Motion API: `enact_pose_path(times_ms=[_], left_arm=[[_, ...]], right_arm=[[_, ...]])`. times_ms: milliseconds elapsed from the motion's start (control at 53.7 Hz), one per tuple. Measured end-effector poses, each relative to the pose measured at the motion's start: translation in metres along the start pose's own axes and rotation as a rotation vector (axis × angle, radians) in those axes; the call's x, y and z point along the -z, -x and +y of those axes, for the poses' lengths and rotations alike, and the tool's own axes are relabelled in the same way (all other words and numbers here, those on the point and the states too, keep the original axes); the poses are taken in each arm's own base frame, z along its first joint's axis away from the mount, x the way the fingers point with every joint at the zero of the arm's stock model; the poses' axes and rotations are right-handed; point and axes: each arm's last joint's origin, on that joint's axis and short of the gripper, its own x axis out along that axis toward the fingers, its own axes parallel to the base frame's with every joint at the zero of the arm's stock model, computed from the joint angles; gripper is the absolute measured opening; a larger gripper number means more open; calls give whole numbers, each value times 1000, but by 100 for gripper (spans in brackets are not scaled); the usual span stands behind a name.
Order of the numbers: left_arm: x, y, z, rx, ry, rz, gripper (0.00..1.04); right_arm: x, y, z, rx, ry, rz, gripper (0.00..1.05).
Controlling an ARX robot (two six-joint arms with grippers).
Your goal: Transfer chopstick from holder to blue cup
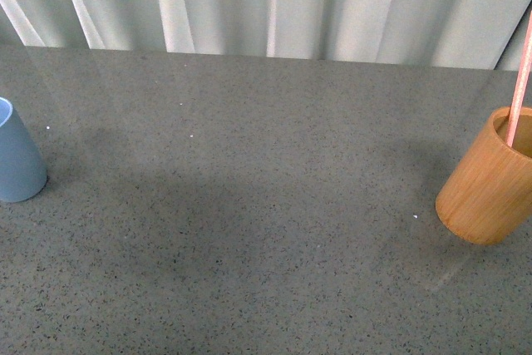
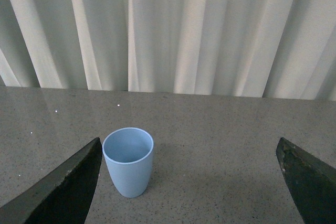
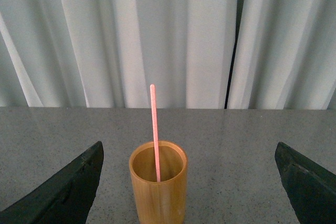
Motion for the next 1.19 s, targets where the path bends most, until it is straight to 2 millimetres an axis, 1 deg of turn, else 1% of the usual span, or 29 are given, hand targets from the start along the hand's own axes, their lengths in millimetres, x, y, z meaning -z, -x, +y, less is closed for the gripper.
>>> enact_pose_path(times_ms=[708,727,783,839,876,913,988,1062,1081,1193], left_arm=[[0,0,0,0,0,0,98],[0,0,0,-8,3,6,98],[3,-1,0,-106,26,162,98],[4,-4,2,-166,33,272,98],[6,-8,4,-178,47,350,98],[6,-12,7,-177,52,390,98],[1,-23,13,-191,45,424,98],[-17,-45,24,-203,21,509,98],[-23,-56,28,-206,5,542,98],[-33,-83,38,-172,-11,666,98]], right_arm=[[0,0,0,0,0,0,95],[0,0,0,0,0,0,95],[0,0,0,0,0,0,95],[0,0,0,0,0,0,95],[0,0,0,0,0,0,95],[0,0,0,0,0,0,95],[0,0,0,0,0,0,95],[0,0,0,0,0,0,95],[0,0,0,0,0,0,95],[0,0,0,0,0,0,95]])
